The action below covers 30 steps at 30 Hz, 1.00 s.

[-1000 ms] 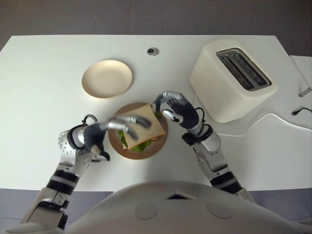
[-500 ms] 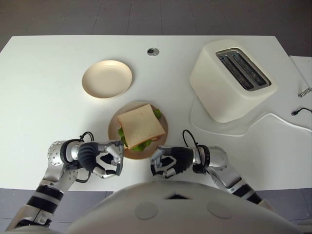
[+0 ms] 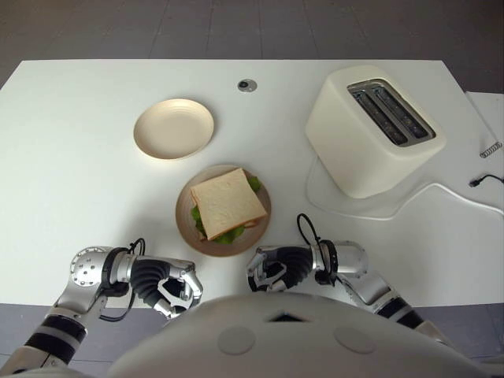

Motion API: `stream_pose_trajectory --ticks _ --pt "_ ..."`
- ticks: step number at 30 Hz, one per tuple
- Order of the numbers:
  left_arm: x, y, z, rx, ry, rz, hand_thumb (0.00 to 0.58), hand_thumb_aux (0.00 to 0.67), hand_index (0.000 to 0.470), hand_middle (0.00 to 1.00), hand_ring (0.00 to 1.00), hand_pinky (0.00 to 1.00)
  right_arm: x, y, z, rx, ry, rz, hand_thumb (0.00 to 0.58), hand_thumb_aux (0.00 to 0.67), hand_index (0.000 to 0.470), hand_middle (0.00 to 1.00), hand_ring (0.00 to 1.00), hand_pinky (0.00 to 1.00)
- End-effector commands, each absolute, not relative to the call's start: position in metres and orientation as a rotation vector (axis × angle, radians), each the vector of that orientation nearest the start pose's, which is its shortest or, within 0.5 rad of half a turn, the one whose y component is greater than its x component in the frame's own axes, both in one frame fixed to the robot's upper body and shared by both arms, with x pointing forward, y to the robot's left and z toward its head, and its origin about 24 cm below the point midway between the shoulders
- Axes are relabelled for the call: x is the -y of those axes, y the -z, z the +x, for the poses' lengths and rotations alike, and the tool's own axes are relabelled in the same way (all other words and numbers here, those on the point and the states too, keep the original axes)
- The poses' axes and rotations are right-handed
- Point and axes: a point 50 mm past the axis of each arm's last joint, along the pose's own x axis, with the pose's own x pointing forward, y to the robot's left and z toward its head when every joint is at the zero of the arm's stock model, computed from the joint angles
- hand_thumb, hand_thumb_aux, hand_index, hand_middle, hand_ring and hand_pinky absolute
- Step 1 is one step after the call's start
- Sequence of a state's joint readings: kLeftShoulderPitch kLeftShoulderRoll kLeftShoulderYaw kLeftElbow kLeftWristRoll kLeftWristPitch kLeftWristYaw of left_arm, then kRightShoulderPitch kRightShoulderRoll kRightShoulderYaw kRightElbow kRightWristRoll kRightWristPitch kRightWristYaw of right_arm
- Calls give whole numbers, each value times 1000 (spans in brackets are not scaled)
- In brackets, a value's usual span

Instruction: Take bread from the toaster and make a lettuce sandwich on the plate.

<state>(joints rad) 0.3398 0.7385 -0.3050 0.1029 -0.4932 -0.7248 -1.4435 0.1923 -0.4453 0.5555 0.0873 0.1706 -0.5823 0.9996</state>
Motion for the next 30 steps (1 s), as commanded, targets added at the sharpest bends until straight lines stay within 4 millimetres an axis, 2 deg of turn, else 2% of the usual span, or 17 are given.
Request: stream_pose_trajectory --ticks 1,7,15,20,24,28,29,30 --pt "-202 -9 120 -12 1635 297 580 670 470 1000 1000 1000 92 1 133 76 -1517 -160 580 670 470 1000 1000 1000" --pt "-190 -12 147 140 1501 344 580 670 470 1000 1000 1000 87 6 135 71 -1496 -160 580 670 470 1000 1000 1000" --pt "-164 -13 179 284 1382 386 580 670 470 1000 1000 1000 79 15 168 77 -1264 -186 580 670 470 1000 1000 1000" --pt "-154 -14 200 343 1277 397 580 670 470 1000 1000 1000 79 17 200 73 -1037 -207 580 670 470 1000 1000 1000" --pt "-154 -18 215 386 1176 398 580 670 470 1000 1000 1000 84 14 217 92 -904 -194 580 670 470 1000 1000 1000" --pt "-153 -25 221 451 1086 371 580 670 470 1000 1000 1000 93 1 233 164 -752 -128 580 670 470 1000 1000 1000" --pt "-153 -28 222 474 1062 350 571 586 411 1000 1000 1000 96 -3 236 186 -717 -104 580 670 470 1000 1000 1000" --pt "-153 -32 222 496 1043 326 566 565 396 1000 1000 1000 98 -6 238 203 -695 -80 580 670 470 1000 1000 1000"
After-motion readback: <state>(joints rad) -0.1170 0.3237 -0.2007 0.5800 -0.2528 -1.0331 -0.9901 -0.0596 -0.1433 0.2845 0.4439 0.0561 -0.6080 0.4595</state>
